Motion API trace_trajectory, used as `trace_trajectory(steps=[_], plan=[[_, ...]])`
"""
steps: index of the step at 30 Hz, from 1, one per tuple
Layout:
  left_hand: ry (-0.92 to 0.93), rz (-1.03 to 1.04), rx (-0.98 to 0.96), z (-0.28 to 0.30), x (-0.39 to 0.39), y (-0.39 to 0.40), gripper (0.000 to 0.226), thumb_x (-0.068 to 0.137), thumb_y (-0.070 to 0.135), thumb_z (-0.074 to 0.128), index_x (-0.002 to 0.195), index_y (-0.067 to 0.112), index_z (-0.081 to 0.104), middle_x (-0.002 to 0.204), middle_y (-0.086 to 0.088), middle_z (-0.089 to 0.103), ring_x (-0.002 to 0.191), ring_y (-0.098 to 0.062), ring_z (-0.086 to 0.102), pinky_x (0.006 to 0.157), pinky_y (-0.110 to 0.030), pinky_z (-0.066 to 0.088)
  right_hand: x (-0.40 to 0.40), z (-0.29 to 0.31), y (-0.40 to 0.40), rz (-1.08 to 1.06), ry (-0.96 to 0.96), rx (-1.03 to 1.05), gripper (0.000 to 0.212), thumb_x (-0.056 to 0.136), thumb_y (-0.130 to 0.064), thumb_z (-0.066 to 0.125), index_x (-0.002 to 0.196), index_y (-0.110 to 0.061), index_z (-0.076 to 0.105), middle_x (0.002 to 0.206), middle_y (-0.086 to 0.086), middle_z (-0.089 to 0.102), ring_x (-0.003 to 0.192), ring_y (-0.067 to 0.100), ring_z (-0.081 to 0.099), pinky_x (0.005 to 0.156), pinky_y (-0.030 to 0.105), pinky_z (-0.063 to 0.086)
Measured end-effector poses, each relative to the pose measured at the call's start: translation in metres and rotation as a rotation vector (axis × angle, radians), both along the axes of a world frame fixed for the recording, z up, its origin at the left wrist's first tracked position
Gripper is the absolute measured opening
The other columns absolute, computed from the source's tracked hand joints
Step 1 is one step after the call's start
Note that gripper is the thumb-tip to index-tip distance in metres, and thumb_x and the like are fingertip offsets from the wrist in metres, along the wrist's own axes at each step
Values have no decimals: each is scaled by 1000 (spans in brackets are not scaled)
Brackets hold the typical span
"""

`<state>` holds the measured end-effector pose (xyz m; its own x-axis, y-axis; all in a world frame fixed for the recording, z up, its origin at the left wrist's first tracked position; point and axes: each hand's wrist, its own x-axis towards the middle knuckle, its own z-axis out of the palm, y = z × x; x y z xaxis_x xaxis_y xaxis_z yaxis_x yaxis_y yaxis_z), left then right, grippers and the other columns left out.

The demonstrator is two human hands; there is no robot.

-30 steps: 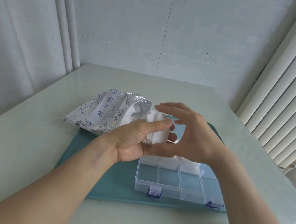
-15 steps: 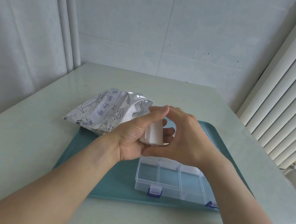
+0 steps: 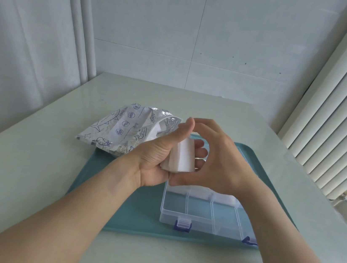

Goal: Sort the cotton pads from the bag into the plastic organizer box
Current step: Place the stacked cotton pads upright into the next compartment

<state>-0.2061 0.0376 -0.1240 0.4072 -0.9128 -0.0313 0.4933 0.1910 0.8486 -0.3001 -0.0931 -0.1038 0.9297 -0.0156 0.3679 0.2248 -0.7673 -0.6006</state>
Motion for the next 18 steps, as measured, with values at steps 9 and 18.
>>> trace_trajectory(steps=[9,18], plan=[[43,79,15,7,-5,1,42,70,55,68,88,17,70,78,-5,61,67,-19,61,63,-29,56,2,-3,5,-78,-6,-142,84,48,-44,98,124,-33,63,127,-19,51,105,3,57,94,29,49],[65,47,45,1,-4,-1,20,76,20,77,90,13,64,72,-4,56,54,-14,53,53,-26,51,-2,1,5,-77,149,-151,80,52,-41,98,118,-42,54,126,-18,52,106,-4,49,89,2,36]])
